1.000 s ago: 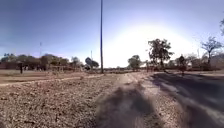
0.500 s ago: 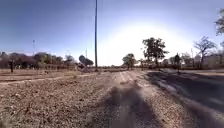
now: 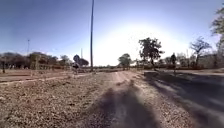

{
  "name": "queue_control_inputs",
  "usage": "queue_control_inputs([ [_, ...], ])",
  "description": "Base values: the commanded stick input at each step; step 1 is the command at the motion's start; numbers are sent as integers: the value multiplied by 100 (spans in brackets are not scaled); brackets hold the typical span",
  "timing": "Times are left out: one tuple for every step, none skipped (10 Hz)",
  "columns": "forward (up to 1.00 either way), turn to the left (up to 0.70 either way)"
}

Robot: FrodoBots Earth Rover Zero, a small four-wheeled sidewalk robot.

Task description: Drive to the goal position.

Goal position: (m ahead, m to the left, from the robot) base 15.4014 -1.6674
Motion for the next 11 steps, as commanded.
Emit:
queue_control_inputs([
  [50, 0],
  [50, 0],
  [50, 0],
  [50, 0],
  [50, 0],
  [50, 0],
  [50, 0],
  [50, 0],
  [50, 0],
  [50, 0],
  [50, 0],
])
